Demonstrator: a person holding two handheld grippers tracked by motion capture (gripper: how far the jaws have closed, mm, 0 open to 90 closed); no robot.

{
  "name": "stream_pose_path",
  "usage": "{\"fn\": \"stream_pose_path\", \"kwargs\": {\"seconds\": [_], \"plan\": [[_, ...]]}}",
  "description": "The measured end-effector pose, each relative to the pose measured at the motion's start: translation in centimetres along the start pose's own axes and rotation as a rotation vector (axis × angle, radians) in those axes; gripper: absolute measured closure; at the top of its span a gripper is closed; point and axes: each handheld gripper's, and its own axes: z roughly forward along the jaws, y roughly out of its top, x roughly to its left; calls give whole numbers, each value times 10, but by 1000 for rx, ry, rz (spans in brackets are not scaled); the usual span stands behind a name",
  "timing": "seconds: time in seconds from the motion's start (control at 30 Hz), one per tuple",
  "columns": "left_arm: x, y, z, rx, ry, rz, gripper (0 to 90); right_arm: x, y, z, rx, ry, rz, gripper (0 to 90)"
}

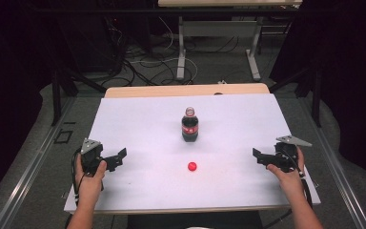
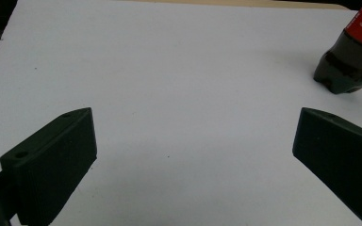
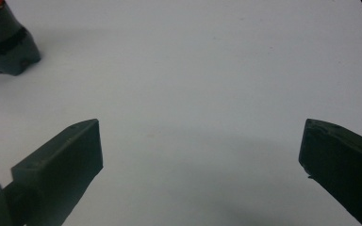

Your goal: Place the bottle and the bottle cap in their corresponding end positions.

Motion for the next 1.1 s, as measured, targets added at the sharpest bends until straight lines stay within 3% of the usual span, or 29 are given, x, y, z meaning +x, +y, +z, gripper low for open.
{"fn": "stream_pose_path", "kwargs": {"seconds": [0.23,0.37,0.77,1.1], "plan": [[8,-8,4,15,22,-11,4,-10,-9,7,8,-42,47,5],[13,-11,7,32,27,-35,4,-13,-12,11,-1,-57,38,8],[19,-14,8,38,26,-67,5,-13,-16,19,34,-53,31,8],[19,-15,10,50,24,-64,5,-11,-16,20,44,-50,35,8]]}}
